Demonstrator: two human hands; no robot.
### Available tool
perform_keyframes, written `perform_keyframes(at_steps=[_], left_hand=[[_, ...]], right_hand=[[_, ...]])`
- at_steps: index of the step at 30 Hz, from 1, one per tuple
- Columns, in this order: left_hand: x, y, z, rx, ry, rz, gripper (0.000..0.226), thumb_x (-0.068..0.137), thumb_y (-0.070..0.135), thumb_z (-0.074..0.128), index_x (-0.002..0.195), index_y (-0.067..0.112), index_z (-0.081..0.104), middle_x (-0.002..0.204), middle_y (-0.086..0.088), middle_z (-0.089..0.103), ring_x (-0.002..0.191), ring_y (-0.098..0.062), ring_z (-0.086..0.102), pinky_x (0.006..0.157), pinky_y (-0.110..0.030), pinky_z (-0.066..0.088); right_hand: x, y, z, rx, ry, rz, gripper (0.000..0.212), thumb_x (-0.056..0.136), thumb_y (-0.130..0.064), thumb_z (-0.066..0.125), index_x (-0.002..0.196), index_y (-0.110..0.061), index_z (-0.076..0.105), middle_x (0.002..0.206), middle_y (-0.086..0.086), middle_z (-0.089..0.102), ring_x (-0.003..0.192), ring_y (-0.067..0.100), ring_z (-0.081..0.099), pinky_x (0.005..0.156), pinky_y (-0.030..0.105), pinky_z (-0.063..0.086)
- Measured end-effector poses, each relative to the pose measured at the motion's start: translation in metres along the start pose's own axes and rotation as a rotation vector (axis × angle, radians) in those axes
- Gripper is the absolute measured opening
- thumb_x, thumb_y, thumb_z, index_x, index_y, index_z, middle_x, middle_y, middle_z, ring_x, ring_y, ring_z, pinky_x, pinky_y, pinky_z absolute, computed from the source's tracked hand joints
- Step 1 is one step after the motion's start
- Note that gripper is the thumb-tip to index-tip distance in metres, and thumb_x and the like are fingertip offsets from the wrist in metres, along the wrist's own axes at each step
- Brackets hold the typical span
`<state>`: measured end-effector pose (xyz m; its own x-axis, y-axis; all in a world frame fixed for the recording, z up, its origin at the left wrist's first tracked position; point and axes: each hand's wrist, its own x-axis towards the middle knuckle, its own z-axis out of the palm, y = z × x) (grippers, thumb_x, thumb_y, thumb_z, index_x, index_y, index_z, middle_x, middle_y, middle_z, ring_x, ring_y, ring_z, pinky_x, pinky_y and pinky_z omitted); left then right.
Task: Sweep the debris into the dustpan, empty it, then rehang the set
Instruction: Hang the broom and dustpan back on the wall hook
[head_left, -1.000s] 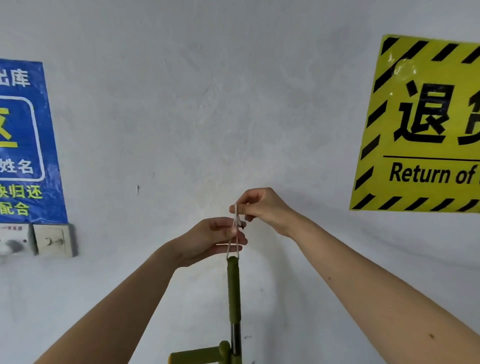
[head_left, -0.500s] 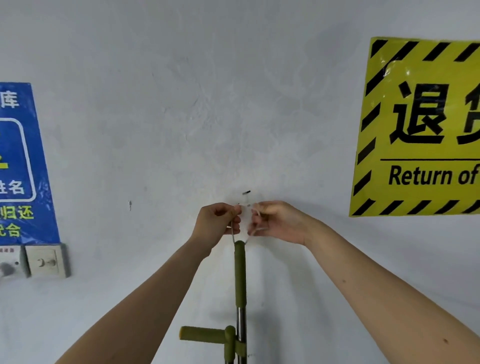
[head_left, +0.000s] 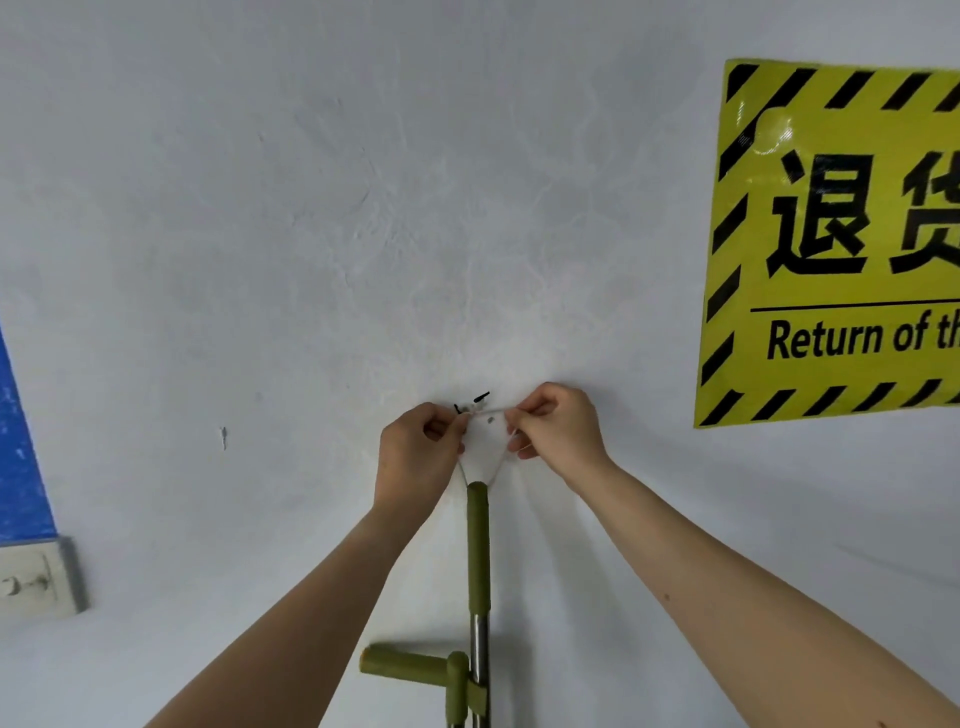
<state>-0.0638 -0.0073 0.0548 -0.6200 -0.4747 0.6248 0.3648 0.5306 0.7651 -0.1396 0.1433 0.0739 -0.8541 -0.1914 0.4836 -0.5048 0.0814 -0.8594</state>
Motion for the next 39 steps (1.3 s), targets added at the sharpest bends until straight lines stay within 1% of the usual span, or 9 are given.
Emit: perform_keyframes(at_steps=[4,7,11,14,19,24,32,35,39], left_hand=[[-0.001,-0.003,0.0,-0.029,0.013,0.053,0.018,0.085,0.019,0.065,0.075,0.028,0.054,0.065,0.0,0.065,0.058,-0.008,0.063,0.053,-0.016,0.05],[-0.003,-0.008,-0.001,0.112,-0.011,0.109,0.016,0.088,0.02,0.06,0.076,0.029,0.052,0.063,0.003,0.06,0.058,-0.011,0.056,0.053,-0.023,0.048],[-0.01,-0.015,-0.004,0.244,-0.035,0.199,0.014,0.091,0.023,0.055,0.082,0.033,0.058,0.07,0.016,0.061,0.068,-0.002,0.057,0.058,-0.012,0.043],[-0.012,-0.017,-0.004,0.258,-0.036,0.201,0.013,0.091,0.022,0.056,0.08,0.028,0.061,0.072,0.014,0.061,0.069,-0.003,0.057,0.059,-0.012,0.043],[-0.014,-0.022,0.0,0.343,-0.026,0.217,0.017,0.092,0.022,0.056,0.074,0.022,0.055,0.07,0.011,0.056,0.065,-0.007,0.053,0.056,-0.013,0.038],[-0.017,-0.024,0.006,0.289,-0.019,0.162,0.012,0.09,0.025,0.06,0.079,0.024,0.056,0.078,0.013,0.058,0.072,-0.004,0.056,0.062,-0.017,0.047],[-0.017,-0.014,0.003,0.264,-0.042,0.106,0.013,0.089,0.031,0.062,0.08,0.023,0.058,0.079,0.01,0.061,0.074,-0.007,0.058,0.065,-0.022,0.049],[-0.022,-0.007,0.001,0.304,-0.06,0.086,0.019,0.091,0.04,0.056,0.081,0.024,0.059,0.076,0.01,0.062,0.071,-0.009,0.059,0.063,-0.024,0.048],[-0.026,0.005,-0.005,0.311,-0.031,0.023,0.042,0.095,0.053,0.038,0.079,0.021,0.061,0.073,0.005,0.066,0.07,-0.015,0.063,0.063,-0.035,0.053]], right_hand=[[-0.001,-0.001,0.004,-0.109,0.048,-0.035,0.015,0.081,-0.002,0.074,0.072,-0.002,0.061,0.059,0.005,0.069,0.047,0.015,0.068,0.045,0.026,0.057],[-0.003,0.001,0.007,-0.197,0.037,-0.085,0.017,0.081,-0.007,0.074,0.07,-0.004,0.061,0.058,0.003,0.068,0.048,0.012,0.068,0.05,0.029,0.058],[-0.008,0.007,0.013,-0.262,0.019,-0.117,0.022,0.082,-0.014,0.073,0.068,-0.005,0.058,0.058,0.004,0.066,0.048,0.012,0.067,0.057,0.038,0.059],[-0.008,0.008,0.014,-0.26,0.028,-0.098,0.024,0.082,-0.015,0.073,0.068,-0.005,0.057,0.058,0.005,0.066,0.047,0.013,0.067,0.059,0.042,0.059],[-0.011,0.005,0.014,-0.341,-0.033,-0.089,0.024,0.082,-0.016,0.073,0.068,-0.006,0.057,0.056,0.006,0.067,0.045,0.015,0.066,0.057,0.04,0.059],[-0.015,0.003,0.017,-0.412,-0.022,-0.123,0.029,0.084,-0.018,0.071,0.065,-0.013,0.05,0.057,0.005,0.066,0.048,0.017,0.066,0.059,0.041,0.059],[-0.02,-0.004,0.015,-0.445,-0.059,-0.099,0.028,0.083,-0.024,0.074,0.068,-0.016,0.052,0.064,0.002,0.063,0.058,0.024,0.067,0.063,0.044,0.059],[-0.024,-0.006,0.016,-0.418,-0.088,-0.071,0.027,0.087,-0.029,0.07,0.073,-0.012,0.054,0.068,0.006,0.065,0.06,0.027,0.067,0.062,0.042,0.058],[-0.03,-0.012,0.015,-0.282,-0.122,0.013,0.028,0.097,-0.038,0.051,0.088,-0.012,0.057,0.083,0.011,0.069,0.063,0.025,0.068,0.047,0.027,0.052]])
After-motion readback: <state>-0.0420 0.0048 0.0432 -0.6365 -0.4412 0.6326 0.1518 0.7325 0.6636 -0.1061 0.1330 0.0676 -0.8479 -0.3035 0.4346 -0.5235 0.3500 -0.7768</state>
